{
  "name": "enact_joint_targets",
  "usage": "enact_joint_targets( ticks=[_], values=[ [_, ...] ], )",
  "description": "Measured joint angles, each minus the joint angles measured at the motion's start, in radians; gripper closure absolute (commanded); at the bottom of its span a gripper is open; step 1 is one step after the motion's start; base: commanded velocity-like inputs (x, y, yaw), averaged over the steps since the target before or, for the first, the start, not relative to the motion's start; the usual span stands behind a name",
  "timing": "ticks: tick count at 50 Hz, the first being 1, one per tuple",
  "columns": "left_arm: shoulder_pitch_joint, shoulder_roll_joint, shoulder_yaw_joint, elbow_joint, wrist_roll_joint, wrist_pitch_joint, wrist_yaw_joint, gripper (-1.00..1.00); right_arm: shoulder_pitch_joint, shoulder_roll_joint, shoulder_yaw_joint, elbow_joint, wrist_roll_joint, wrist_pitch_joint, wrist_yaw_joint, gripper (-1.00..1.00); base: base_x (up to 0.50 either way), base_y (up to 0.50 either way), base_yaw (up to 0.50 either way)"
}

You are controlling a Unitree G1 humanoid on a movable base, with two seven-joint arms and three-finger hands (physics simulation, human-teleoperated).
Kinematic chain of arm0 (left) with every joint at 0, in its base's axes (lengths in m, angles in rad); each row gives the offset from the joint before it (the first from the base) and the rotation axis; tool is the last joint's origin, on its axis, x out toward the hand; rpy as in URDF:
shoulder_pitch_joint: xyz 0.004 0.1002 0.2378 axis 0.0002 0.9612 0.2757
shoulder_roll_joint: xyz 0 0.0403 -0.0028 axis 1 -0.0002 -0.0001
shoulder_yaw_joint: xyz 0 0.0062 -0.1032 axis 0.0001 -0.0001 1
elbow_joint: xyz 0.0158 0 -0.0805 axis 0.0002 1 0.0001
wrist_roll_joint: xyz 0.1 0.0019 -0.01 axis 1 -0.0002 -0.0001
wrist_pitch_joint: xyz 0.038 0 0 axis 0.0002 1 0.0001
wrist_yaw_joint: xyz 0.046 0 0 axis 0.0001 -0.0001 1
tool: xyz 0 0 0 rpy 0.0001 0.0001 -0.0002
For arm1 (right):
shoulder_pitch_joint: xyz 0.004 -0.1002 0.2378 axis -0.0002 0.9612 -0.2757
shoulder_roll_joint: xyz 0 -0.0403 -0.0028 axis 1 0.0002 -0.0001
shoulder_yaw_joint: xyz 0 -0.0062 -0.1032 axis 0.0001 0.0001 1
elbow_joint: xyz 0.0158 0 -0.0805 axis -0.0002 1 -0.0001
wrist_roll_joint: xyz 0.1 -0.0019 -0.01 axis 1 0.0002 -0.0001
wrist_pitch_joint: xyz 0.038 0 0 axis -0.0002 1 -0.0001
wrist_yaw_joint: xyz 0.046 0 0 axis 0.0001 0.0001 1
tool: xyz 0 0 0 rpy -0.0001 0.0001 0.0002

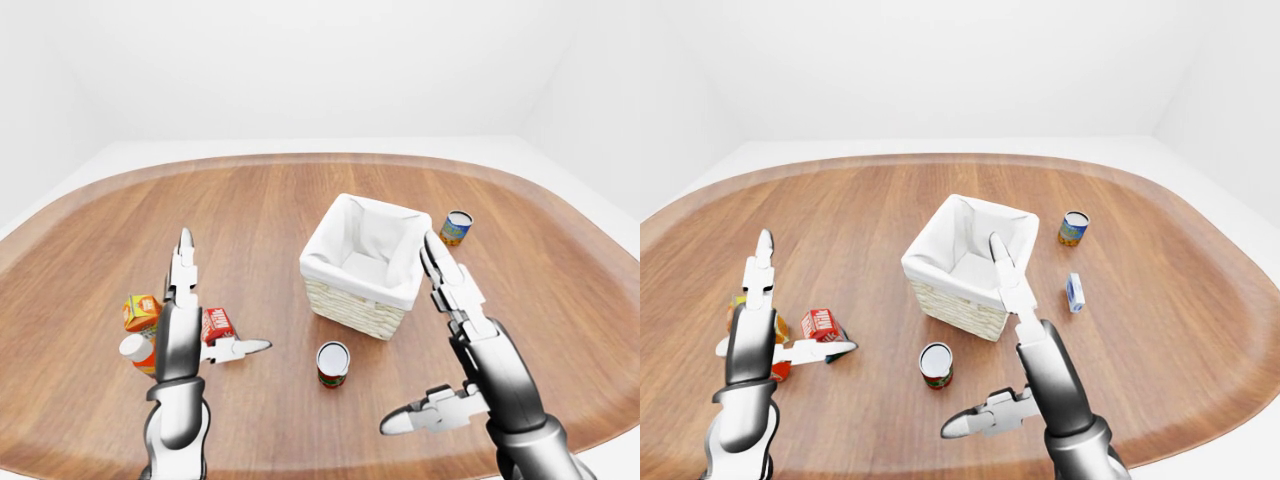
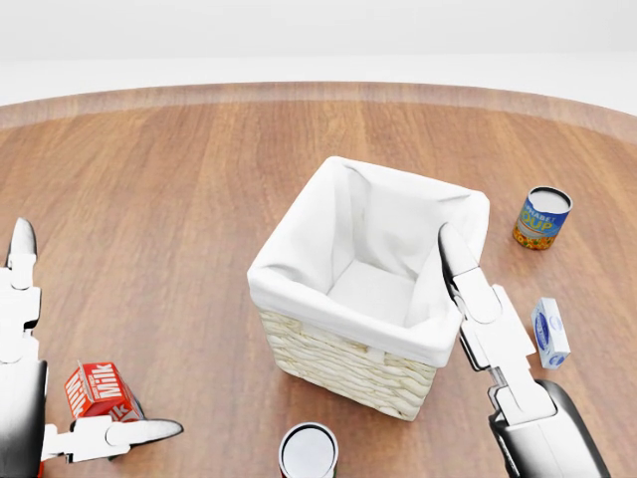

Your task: Pick the milk and place it in the basket.

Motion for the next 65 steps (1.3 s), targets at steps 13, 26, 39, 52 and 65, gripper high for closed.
enact_joint_targets(
  ticks=[13,26,39,52,65],
  values=[
    [-0.030,0.014,0.005,0.123,0.045,-0.011,0.036,-1.00,0.000,0.000,-0.001,0.000,0.004,0.001,0.002,-1.00,0.00,0.00,0.00],
    [-0.044,0.026,0.020,0.171,0.076,-0.011,0.047,-1.00,0.003,-0.001,0.003,-0.004,0.005,0.002,0.000,-1.00,0.00,0.00,0.00],
    [-0.060,0.034,0.031,0.206,0.095,-0.011,0.060,-1.00,0.004,-0.004,0.007,-0.005,0.006,0.002,0.000,-1.00,0.00,0.00,0.00],
    [-0.105,0.054,0.043,0.286,0.102,-0.011,0.090,-1.00,0.004,-0.004,0.006,-0.008,0.009,0.007,0.001,-1.00,0.00,0.00,0.00],
    [-0.143,0.075,0.046,0.383,0.105,-0.011,0.130,-1.00,0.002,-0.001,0.000,-0.011,0.017,0.012,0.003,-1.00,0.00,0.00,0.00]
  ],
)
